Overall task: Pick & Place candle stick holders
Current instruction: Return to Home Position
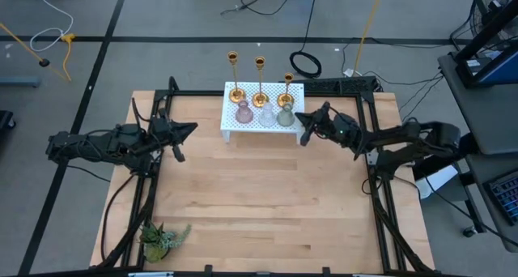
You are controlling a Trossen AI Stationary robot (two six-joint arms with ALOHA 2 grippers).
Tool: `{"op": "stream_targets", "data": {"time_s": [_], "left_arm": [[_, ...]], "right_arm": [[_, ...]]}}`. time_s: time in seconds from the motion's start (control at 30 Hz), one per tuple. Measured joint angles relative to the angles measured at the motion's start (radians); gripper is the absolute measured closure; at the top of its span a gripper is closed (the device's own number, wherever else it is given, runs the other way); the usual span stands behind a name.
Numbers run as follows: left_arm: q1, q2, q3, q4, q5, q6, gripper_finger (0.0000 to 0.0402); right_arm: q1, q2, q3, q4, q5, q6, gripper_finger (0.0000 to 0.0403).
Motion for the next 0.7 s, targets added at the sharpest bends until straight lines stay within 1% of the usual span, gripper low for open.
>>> {"op": "stream_targets", "data": {"time_s": [0.1,0.2,0.27,0.33,0.4,0.47,0.53,0.7], "left_arm": [[0.0,0.0,0.0,0.0,0.0,-0.002,0.0381],[0.0,0.0,0.0,0.0,0.0,0.003,0.0381],[0.0,-0.001,0.0,-0.004,0.001,0.029,0.0381],[0.0,-0.009,0.0,-0.008,0.012,0.047,0.0381],[0.0,-0.024,0.0,-0.017,0.043,0.043,0.0381],[0.0,-0.05,0.0,-0.06,0.072,0.049,0.0381],[-0.001,-0.076,0.0,-0.104,0.08,0.045,0.0381],[0.0,-0.131,0.0,-0.215,0.094,0.027,0.038]], "right_arm": [[0.0,-0.036,0.0,-0.015,0.001,-0.017,0.0403],[0.001,-0.098,0.001,-0.036,0.001,-0.019,0.0403],[0.002,-0.156,0.001,-0.092,-0.004,-0.019,0.0403],[0.002,-0.229,0.001,-0.183,-0.057,-0.033,0.0403],[0.002,-0.309,0.001,-0.297,-0.149,-0.066,0.0403],[0.003,-0.394,0.001,-0.416,-0.226,-0.08,0.0403],[0.003,-0.481,0.001,-0.527,-0.262,-0.09,0.0403],[0.003,-0.687,0.001,-0.779,-0.264,-0.103,0.0403]]}}
